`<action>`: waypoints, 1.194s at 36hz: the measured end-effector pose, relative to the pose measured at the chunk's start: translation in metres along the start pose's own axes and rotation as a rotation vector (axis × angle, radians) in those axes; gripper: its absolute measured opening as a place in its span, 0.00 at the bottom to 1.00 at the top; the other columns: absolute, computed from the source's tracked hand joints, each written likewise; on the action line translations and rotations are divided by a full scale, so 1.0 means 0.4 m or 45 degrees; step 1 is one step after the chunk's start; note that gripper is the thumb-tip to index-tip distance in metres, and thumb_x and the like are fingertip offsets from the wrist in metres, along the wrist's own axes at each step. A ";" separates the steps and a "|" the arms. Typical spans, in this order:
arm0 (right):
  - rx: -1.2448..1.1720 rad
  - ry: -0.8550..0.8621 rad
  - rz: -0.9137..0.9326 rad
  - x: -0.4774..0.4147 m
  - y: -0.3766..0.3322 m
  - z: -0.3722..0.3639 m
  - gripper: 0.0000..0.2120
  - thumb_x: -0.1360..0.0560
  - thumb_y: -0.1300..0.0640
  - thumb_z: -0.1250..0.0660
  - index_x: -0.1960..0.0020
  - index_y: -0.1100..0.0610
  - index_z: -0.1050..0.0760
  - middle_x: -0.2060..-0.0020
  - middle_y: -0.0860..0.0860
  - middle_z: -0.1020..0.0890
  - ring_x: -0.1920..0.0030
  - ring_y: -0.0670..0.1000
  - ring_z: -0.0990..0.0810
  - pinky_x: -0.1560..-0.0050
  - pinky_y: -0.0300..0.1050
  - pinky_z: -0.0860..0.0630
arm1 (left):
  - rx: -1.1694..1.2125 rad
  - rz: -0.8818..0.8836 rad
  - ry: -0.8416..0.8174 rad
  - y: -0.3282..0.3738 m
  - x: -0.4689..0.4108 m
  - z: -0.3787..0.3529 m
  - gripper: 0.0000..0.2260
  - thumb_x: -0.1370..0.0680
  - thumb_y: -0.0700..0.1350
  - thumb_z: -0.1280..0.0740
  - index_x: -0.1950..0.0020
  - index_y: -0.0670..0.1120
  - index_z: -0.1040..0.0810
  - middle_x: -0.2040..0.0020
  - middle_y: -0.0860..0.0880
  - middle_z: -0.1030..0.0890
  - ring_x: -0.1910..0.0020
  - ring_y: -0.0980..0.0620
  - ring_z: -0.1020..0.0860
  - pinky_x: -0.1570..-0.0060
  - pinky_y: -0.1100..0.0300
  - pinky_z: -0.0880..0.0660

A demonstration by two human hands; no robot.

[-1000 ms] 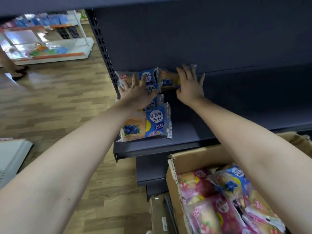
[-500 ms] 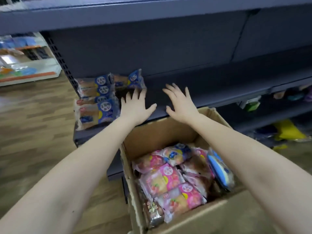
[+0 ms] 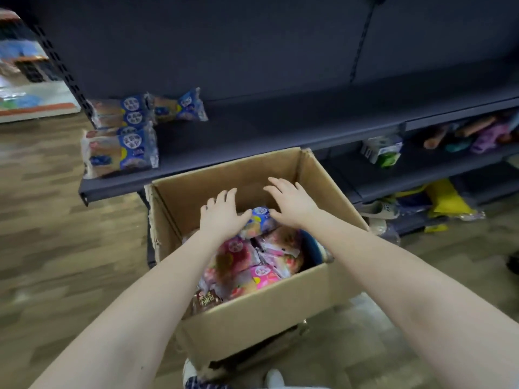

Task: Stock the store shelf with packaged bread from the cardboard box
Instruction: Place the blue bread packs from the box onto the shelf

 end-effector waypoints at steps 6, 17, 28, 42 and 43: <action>-0.109 -0.196 -0.264 0.026 0.093 -0.087 0.32 0.24 0.47 0.38 0.24 0.54 0.44 0.24 0.52 0.47 0.26 0.56 0.44 0.32 0.57 0.36 | -0.047 -0.024 -0.087 0.007 0.003 -0.073 0.33 0.24 0.61 0.40 0.23 0.50 0.45 0.23 0.47 0.41 0.28 0.41 0.38 0.32 0.46 0.40; -0.195 -0.558 -0.418 0.046 0.163 -0.210 0.41 0.29 0.44 0.29 0.24 0.56 0.45 0.26 0.55 0.44 0.30 0.61 0.36 0.32 0.54 0.34 | -0.006 -0.104 -0.311 0.007 -0.020 -0.233 0.34 0.26 0.59 0.34 0.24 0.53 0.43 0.24 0.50 0.40 0.27 0.41 0.39 0.29 0.44 0.44; -0.063 -0.466 -0.404 0.029 0.159 -0.189 0.18 0.27 0.51 0.28 0.44 0.60 0.26 0.46 0.57 0.23 0.47 0.57 0.22 0.51 0.45 0.25 | 0.004 -0.170 -0.093 -0.019 -0.038 -0.235 0.20 0.26 0.47 0.33 0.34 0.51 0.30 0.33 0.49 0.28 0.35 0.44 0.30 0.39 0.50 0.33; -0.539 -0.154 -0.613 0.039 0.186 -0.141 0.17 0.30 0.56 0.25 0.68 0.54 0.33 0.62 0.53 0.23 0.57 0.54 0.24 0.61 0.43 0.30 | 0.227 -0.128 -0.008 -0.009 -0.030 -0.197 0.14 0.25 0.42 0.35 0.41 0.41 0.22 0.47 0.42 0.22 0.46 0.41 0.24 0.48 0.50 0.28; -0.592 -0.103 -0.615 0.040 0.185 -0.132 0.17 0.30 0.57 0.26 0.68 0.54 0.34 0.64 0.51 0.24 0.59 0.53 0.25 0.62 0.43 0.31 | 0.235 -0.121 0.001 -0.003 -0.029 -0.187 0.14 0.25 0.43 0.35 0.40 0.42 0.21 0.47 0.42 0.22 0.46 0.41 0.24 0.48 0.51 0.28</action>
Point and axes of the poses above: each hand's wrist, its own x-axis away from the middle knuckle, its own z-axis out of the back of the hand, y = z × x, the point moved 8 cm from there along -x, towards the middle knuckle
